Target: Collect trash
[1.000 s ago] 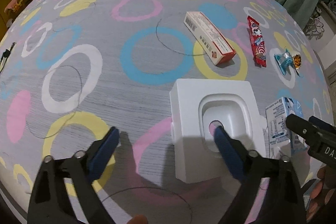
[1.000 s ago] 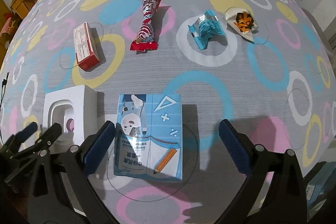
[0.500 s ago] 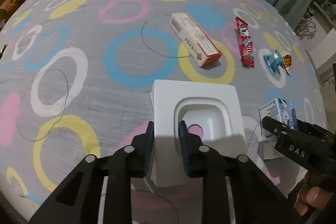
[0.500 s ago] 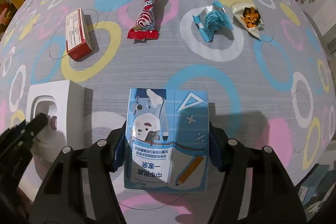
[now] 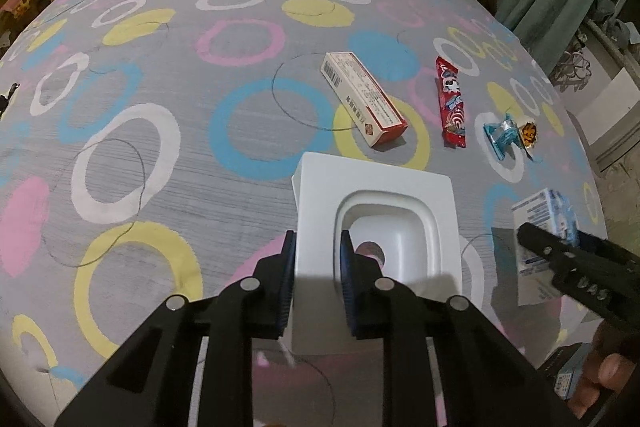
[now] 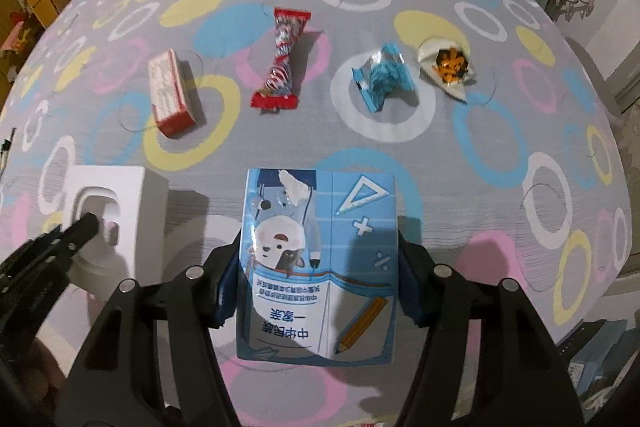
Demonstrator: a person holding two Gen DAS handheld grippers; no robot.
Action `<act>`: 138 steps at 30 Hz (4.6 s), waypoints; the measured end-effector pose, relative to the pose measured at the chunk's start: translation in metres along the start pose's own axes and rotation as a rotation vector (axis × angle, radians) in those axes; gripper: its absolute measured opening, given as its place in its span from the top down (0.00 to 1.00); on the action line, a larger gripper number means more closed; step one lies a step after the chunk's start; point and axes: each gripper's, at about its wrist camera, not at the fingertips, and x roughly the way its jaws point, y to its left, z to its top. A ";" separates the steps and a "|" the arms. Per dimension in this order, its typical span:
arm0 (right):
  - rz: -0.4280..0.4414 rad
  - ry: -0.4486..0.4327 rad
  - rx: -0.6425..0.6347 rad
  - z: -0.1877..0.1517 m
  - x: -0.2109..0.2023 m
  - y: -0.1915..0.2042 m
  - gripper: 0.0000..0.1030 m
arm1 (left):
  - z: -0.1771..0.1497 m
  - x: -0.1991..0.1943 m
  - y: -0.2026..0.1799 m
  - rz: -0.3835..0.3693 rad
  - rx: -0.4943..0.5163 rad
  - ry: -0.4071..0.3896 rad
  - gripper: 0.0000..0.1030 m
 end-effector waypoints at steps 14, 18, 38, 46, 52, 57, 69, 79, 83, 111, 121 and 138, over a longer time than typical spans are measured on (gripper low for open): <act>0.060 -0.108 -0.008 -0.034 -0.074 -0.009 0.41 | -0.040 -0.065 -0.023 -0.002 0.067 -0.075 0.80; 0.075 -0.138 -0.004 -0.050 -0.096 -0.016 0.40 | -0.054 -0.086 -0.032 -0.001 0.083 -0.097 0.80; 0.133 -0.280 0.003 -0.148 -0.184 -0.057 0.40 | -0.139 -0.168 -0.095 0.029 0.176 -0.158 0.79; 0.118 -0.313 -0.011 -0.197 -0.195 -0.065 0.40 | -0.185 -0.169 -0.111 0.011 0.182 -0.129 0.79; 0.099 -0.283 -0.015 -0.230 -0.177 -0.070 0.40 | -0.218 -0.151 -0.118 -0.001 0.191 -0.070 0.79; 0.095 -0.239 -0.010 -0.250 -0.154 -0.075 0.40 | -0.240 -0.126 -0.118 0.010 0.202 -0.013 0.79; 0.071 -0.178 -0.022 -0.280 -0.114 -0.079 0.40 | -0.284 -0.067 -0.117 0.035 0.223 0.114 0.79; 0.078 -0.114 0.000 -0.299 -0.070 -0.084 0.40 | -0.308 -0.023 -0.104 0.048 0.220 0.213 0.78; 0.078 -0.076 0.015 -0.306 -0.045 -0.088 0.40 | -0.317 -0.004 -0.107 0.068 0.249 0.243 0.78; 0.088 0.100 0.070 -0.314 0.043 -0.093 0.39 | -0.327 0.056 -0.103 0.091 0.199 0.374 0.74; 0.079 0.112 0.077 -0.312 0.049 -0.090 0.38 | -0.330 0.059 -0.104 0.091 0.198 0.375 0.50; 0.091 0.142 0.134 -0.312 0.054 -0.099 0.27 | -0.329 0.056 -0.100 0.106 0.189 0.364 0.20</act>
